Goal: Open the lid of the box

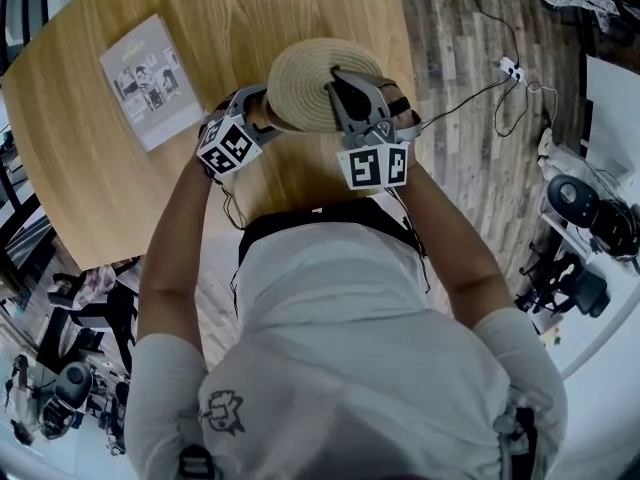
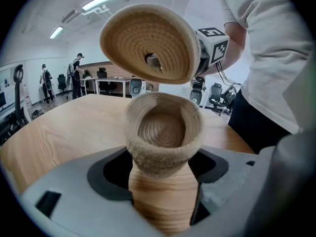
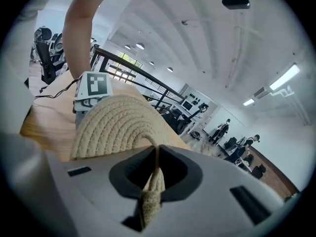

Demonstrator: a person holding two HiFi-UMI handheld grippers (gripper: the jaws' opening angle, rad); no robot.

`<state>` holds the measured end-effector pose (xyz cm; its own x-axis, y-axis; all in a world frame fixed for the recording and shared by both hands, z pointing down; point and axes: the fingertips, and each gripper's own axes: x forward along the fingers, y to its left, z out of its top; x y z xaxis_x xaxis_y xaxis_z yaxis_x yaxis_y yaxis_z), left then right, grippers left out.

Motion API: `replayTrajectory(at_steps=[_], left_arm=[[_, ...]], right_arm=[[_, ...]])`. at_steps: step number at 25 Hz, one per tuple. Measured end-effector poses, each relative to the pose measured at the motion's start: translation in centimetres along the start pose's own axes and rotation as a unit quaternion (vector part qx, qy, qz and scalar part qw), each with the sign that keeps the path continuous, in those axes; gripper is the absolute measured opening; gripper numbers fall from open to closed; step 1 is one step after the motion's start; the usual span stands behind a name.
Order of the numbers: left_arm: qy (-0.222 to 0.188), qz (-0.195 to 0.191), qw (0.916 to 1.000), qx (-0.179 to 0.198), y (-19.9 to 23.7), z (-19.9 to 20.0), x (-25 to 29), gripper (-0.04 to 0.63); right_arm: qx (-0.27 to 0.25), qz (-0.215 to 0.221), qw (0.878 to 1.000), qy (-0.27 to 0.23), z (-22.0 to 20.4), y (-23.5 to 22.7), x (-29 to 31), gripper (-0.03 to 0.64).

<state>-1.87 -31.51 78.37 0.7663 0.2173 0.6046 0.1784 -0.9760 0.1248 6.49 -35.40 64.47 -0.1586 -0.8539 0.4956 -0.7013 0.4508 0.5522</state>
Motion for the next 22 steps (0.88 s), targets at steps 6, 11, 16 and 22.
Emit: replayTrajectory(at_steps=[6, 11, 16, 22], left_arm=[[0.03, 0.005, 0.9995, -0.008, 0.1, -0.3, -0.1, 0.356], [0.034, 0.025, 0.9988, -0.025, -0.4, -0.6, -1.2, 0.358], [0.042, 0.046, 0.9961, -0.062, -0.8, -1.6, -1.8, 0.357], [0.034, 0.078, 0.9919, -0.094, -0.6, -1.8, -3.3, 0.359]], right_arm=[[0.016, -0.01, 1.0, -0.017, 1.4, -1.4, -0.9, 0.029], [0.035, 0.002, 0.999, -0.027, 2.4, -1.7, -2.1, 0.029], [0.049, 0.01, 0.998, -0.035, 2.6, -2.1, -3.7, 0.029], [0.063, 0.007, 0.997, -0.05, 3.2, -2.6, -6.2, 0.031]])
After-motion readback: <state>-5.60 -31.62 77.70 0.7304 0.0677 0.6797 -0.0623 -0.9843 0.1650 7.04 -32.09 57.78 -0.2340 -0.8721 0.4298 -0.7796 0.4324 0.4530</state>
